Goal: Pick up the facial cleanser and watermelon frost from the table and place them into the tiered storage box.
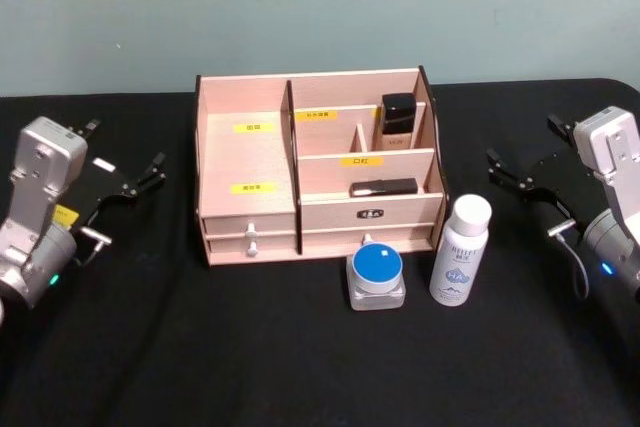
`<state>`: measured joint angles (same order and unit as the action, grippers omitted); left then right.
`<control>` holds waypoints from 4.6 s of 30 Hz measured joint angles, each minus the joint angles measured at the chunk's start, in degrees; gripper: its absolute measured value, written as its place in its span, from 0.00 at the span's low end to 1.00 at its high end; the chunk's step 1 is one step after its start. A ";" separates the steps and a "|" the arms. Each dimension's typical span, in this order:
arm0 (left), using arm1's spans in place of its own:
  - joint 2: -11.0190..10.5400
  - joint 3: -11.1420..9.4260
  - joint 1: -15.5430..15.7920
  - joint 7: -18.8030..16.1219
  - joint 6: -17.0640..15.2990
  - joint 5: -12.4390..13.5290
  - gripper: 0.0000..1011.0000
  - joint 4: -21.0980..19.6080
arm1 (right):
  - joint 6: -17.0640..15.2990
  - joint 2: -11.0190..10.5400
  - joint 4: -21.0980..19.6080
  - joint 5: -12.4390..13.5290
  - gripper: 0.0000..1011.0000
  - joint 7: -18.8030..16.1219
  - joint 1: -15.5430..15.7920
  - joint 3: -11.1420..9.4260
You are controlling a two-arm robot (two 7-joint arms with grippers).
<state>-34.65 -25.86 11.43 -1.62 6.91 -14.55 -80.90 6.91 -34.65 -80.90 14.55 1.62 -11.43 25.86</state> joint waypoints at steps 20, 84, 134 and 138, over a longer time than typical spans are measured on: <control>0.00 0.00 0.00 0.00 0.00 0.00 1.00 0.00 | 0.00 0.00 0.00 0.00 0.99 0.00 0.00 0.00; 0.00 0.00 0.00 0.00 0.00 0.00 1.00 0.00 | -8.34 -15.33 -38.24 11.40 0.99 -9.62 30.86 -17.88; 0.00 0.00 0.00 0.00 0.00 0.00 1.00 0.00 | -10.18 0.12 -17.54 5.85 0.99 -21.50 16.28 -9.04; 0.00 0.00 0.00 0.00 0.00 0.00 1.00 0.00 | -9.93 1.14 -16.60 5.69 0.99 -22.49 15.67 -9.23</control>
<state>-34.64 -25.86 11.43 -1.62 6.91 -14.55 -80.90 -3.02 -33.50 -97.50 20.23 -20.87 4.24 16.64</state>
